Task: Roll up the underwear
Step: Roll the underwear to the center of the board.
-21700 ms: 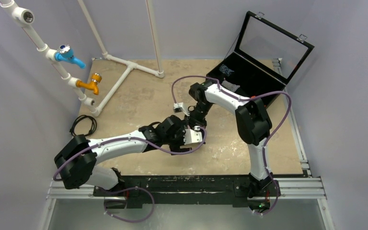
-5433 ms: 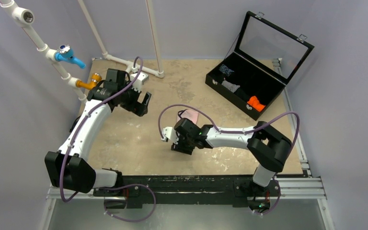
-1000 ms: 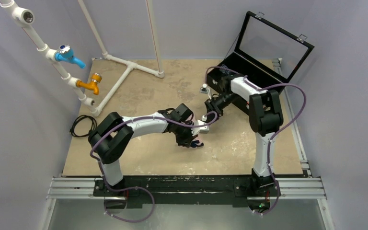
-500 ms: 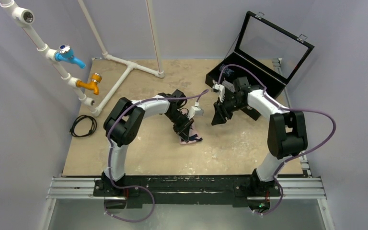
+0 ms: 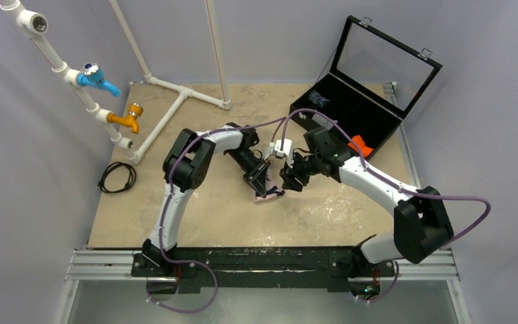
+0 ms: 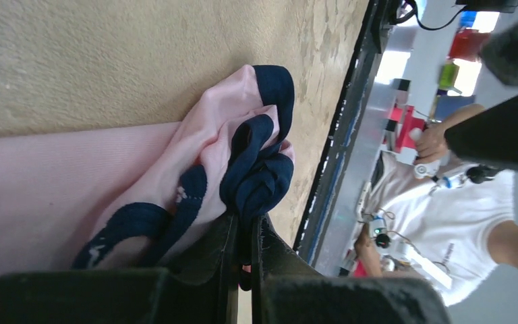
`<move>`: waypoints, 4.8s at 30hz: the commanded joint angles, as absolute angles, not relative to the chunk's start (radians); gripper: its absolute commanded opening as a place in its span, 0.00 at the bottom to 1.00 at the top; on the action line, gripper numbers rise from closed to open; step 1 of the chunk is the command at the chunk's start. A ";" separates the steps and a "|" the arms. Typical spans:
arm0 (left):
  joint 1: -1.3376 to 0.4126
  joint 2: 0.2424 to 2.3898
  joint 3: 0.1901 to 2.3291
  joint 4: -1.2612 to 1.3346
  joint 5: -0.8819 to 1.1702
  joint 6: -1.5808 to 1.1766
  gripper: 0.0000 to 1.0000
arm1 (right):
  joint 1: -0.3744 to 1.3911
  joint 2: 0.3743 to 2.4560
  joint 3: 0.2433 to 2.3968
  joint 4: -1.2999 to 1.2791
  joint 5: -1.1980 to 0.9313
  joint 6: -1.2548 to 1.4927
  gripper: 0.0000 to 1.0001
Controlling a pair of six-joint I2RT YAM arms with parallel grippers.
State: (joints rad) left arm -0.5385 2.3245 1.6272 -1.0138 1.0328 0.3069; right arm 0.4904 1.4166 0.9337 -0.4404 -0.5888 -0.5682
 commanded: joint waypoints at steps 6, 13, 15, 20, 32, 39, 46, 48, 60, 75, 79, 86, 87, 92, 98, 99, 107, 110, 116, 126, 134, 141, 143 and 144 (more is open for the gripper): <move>-0.508 2.418 1.726 -1.195 1.163 0.366 0.00 | 0.683 1.451 0.932 -0.313 -0.345 -0.643 0.50; -0.497 2.457 1.748 -1.252 1.201 0.378 0.00 | 0.782 1.492 0.916 -0.308 -0.286 -0.679 0.50; -0.494 2.464 1.750 -1.260 1.209 0.379 0.00 | 0.805 1.503 0.905 -0.300 -0.268 -0.685 0.50; -0.492 2.467 1.750 -1.267 1.215 0.386 0.00 | 0.840 1.537 0.889 -0.270 -0.231 -0.701 0.49; -0.492 2.480 1.759 -1.279 1.212 0.390 0.00 | 0.857 1.610 0.913 -0.240 -0.195 -0.743 0.46; -0.492 2.490 1.768 -1.290 1.210 0.391 0.00 | 0.881 1.642 0.920 -0.223 -0.179 -0.747 0.40; -0.492 2.487 1.767 -1.291 1.206 0.388 0.00 | 0.900 1.674 0.919 -0.212 -0.156 -0.751 0.26; -0.492 2.483 1.762 -1.294 1.208 0.385 0.00 | 0.908 1.681 0.920 -0.222 -0.153 -0.748 0.21; -0.482 2.358 1.721 -1.285 1.106 0.358 0.40 | 0.931 1.761 1.028 -0.479 -0.240 -0.692 0.00; -0.380 2.115 1.641 -1.272 0.824 0.316 0.54 | 0.931 1.777 1.137 -0.630 -0.386 -0.553 0.00; -0.340 2.051 1.591 -1.251 0.721 0.299 0.54 | 0.932 1.829 1.195 -0.686 -0.442 -0.559 0.00; -0.233 1.895 1.465 -1.192 0.545 0.265 0.54 | 0.928 1.931 1.305 -0.800 -0.523 -0.593 0.00; -0.219 1.871 1.447 -1.188 0.519 0.269 0.54 | 0.927 1.949 1.324 -0.825 -0.531 -0.601 0.00; -0.173 1.751 1.357 -1.152 0.402 0.276 0.54 | 0.923 2.061 1.457 -0.954 -0.583 -0.633 0.00; -0.125 1.631 1.249 -1.108 0.309 0.286 0.54 | 0.887 2.184 1.601 -1.075 -0.685 -0.663 0.00; -0.116 1.607 1.232 -1.098 0.298 0.287 0.55 | 0.877 2.204 1.625 -1.100 -0.704 -0.677 0.00; -0.084 1.377 1.111 -1.036 0.197 0.301 0.56 | 0.786 2.368 1.765 -1.236 -0.832 -0.722 0.01; -0.082 1.301 1.079 -1.024 0.185 0.316 0.56 | 0.761 2.419 1.806 -1.272 -0.860 -0.716 0.01; -0.092 1.166 1.032 -1.017 0.352 0.431 0.56 | 0.757 2.509 1.882 -1.362 -0.877 -0.757 0.04; -0.402 1.187 1.002 -0.956 0.367 0.478 0.56 | 0.762 2.541 1.977 -1.364 -0.817 -0.719 0.14; -0.610 1.240 0.975 -0.822 0.353 0.483 0.56 | 0.765 2.583 2.027 -1.369 -0.783 -0.691 0.21; -0.810 1.363 0.999 -0.696 0.285 0.456 0.57 | 0.765 2.614 2.029 -1.370 -0.788 -0.688 0.31; -0.845 1.410 1.010 -0.675 0.269 0.446 0.57 | 0.765 2.613 2.025 -1.367 -0.780 -0.694 0.35; -0.859 1.429 1.011 -0.660 0.261 0.440 0.57 | 0.764 2.612 2.023 -1.366 -0.780 -0.696 0.36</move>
State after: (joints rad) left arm -0.8062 1.3674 0.9779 -0.7551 0.2993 0.4595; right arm 0.7654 2.5614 2.0224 -1.5021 -0.9035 -0.6464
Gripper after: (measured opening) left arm 0.566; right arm 0.330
